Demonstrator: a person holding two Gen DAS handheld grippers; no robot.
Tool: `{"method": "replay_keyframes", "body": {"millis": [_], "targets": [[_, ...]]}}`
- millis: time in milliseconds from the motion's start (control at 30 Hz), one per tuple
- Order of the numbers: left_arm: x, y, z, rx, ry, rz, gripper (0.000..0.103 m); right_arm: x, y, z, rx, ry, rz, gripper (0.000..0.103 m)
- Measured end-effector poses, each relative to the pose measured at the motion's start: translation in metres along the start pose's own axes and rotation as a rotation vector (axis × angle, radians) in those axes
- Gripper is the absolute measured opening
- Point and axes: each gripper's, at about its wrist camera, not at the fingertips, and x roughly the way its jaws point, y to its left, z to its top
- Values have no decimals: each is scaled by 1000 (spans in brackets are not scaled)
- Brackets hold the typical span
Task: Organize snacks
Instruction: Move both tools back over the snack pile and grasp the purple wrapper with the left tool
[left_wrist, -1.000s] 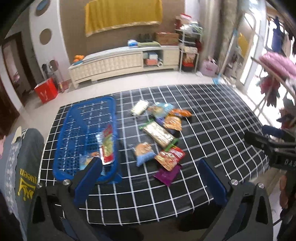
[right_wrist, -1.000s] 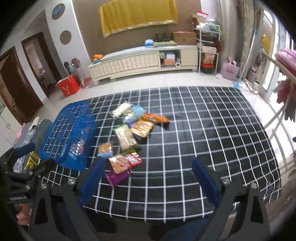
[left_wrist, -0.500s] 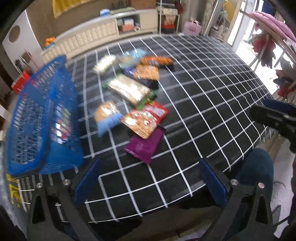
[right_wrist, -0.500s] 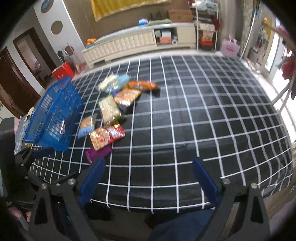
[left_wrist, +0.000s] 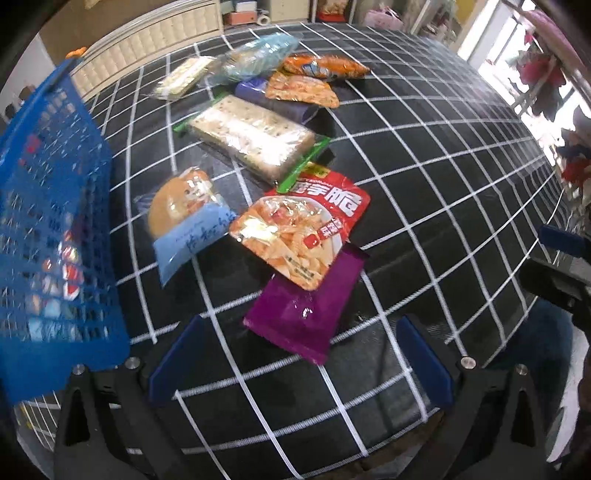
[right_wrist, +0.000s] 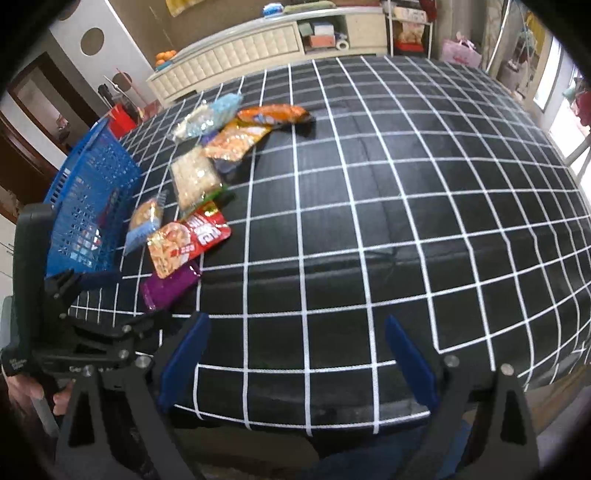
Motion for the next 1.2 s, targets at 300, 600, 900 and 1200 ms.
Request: {"method": "replay_keyframes", "body": {"millis": [300,600,900,1200], "targets": [[29,4,16,29,39,6,103,10,2,2,44,5,7,97],[33,-3,15,43,22,28,88,10,1,-3,53,22,-1,97],[18,-24,9,43,36,-10,48,4,-7,-3,91,24,-22,97],[-8,-59,-33,-16,8,-69,48,-5,-17,1,128,12,-45,97]]}}
